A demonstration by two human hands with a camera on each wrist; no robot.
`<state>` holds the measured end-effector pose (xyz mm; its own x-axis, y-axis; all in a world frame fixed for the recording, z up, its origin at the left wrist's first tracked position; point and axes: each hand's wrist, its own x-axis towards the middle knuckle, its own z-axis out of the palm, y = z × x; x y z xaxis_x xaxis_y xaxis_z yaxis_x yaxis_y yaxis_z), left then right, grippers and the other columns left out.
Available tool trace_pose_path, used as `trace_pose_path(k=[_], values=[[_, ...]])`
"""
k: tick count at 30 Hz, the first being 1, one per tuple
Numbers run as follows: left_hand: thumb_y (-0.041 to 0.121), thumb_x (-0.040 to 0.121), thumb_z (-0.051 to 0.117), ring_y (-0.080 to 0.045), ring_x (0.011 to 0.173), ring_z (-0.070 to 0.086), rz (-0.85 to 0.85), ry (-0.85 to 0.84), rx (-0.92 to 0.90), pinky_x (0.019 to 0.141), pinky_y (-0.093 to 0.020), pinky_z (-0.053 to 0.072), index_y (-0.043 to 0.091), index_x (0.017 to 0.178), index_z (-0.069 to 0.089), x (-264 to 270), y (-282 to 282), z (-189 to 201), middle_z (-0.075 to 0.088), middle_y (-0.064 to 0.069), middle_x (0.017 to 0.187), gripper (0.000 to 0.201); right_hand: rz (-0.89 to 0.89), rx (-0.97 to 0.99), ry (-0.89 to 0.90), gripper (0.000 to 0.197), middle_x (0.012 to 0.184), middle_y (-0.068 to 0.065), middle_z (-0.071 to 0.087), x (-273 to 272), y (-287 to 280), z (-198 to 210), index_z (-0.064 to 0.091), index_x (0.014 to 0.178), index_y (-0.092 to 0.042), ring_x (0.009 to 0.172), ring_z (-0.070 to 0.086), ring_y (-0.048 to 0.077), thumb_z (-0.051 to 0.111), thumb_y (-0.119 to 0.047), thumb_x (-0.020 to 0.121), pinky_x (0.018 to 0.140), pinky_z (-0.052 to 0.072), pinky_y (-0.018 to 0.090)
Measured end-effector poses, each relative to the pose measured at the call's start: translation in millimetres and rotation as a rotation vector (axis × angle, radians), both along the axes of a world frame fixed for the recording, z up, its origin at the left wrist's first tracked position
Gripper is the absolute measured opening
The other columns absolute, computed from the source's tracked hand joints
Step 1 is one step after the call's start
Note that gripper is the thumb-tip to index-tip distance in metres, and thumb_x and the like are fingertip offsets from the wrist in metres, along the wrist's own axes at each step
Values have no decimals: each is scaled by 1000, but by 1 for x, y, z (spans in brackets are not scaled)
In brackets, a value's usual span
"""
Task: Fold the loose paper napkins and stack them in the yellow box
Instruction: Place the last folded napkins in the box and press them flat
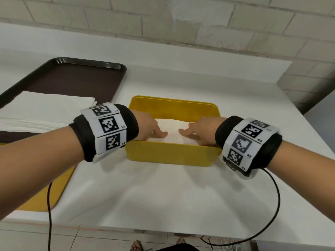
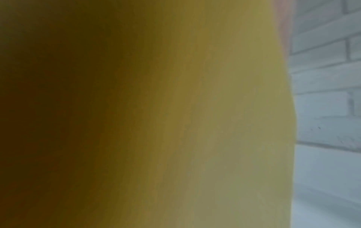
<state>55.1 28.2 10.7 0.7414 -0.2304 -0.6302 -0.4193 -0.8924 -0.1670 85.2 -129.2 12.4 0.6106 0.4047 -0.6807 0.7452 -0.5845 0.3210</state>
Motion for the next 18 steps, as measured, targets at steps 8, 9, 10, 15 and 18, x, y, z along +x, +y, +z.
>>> trace_pose_path(k=[8,9,10,15,18], values=[[17,102,29,-23,118,48,67,19,-24,92,-27,40,43,142,27,-3,-2,0,31,-4,151,48,-40,56,-12,61,152,10,24,-5,-1,-6,1,149,-29,131,36,30,26,-5,99,105,36,36],[28,102,31,-22,117,49,77,15,-72,95,-28,39,40,139,36,-3,-1,1,38,-2,147,40,-63,82,-6,61,151,9,26,-5,-2,-5,3,148,-31,130,37,30,27,-5,99,105,36,35],[38,100,33,-20,114,50,98,9,-129,95,-28,40,36,134,47,-4,0,3,46,1,140,37,-93,123,-1,61,150,8,28,-5,-3,-4,6,148,-32,129,38,29,29,-5,98,104,36,34],[46,94,44,-9,83,54,210,-83,-350,81,-24,43,21,110,68,-14,14,17,63,12,89,38,-213,405,-21,55,139,1,43,-12,-12,8,37,139,-33,122,45,20,45,-5,93,89,38,24],[49,98,27,-18,103,53,236,-70,-306,98,-33,40,18,123,60,-23,19,10,63,1,106,51,-213,447,18,43,141,-7,44,-15,-12,7,45,134,-37,123,46,16,43,-15,97,97,37,24]])
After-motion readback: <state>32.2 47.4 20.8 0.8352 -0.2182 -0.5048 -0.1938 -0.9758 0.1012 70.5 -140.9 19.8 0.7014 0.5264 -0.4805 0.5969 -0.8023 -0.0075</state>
